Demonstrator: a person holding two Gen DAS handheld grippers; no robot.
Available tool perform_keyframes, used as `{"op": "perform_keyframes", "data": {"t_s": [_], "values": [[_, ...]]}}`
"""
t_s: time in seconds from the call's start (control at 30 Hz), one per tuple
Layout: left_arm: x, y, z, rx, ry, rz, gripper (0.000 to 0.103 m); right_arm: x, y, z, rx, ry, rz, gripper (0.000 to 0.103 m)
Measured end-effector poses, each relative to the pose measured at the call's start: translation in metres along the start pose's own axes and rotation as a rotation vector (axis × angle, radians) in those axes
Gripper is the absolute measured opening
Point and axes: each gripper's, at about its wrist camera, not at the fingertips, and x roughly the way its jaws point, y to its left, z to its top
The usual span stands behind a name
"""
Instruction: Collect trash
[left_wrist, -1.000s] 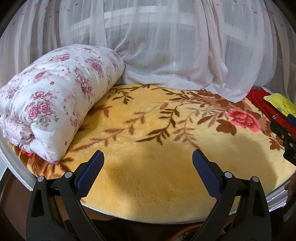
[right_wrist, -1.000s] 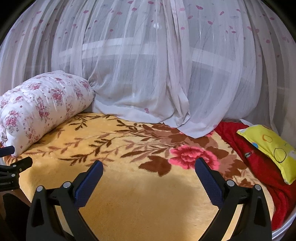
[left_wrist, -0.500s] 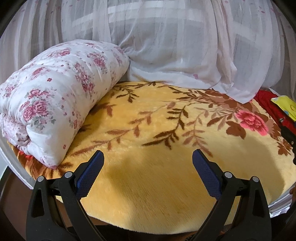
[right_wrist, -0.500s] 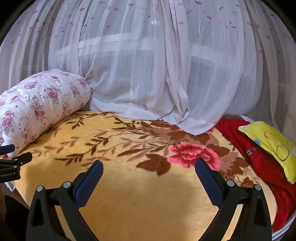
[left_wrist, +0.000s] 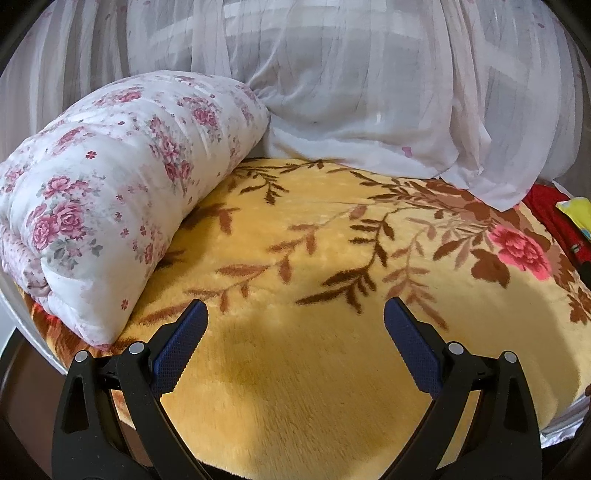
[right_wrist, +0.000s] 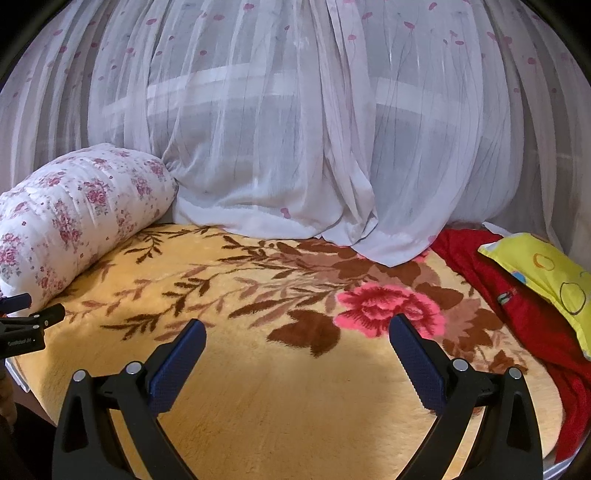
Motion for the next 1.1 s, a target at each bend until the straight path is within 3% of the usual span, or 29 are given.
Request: {"op": "perform_keyframes", "data": {"t_s": [1.1], "values": [[0.033, 0.007, 0.010, -0.012, 0.019, 0.022, 0.094, 0.030, -0.020, -0.010, 0.045, 0.054, -0.003, 0.098]]}}
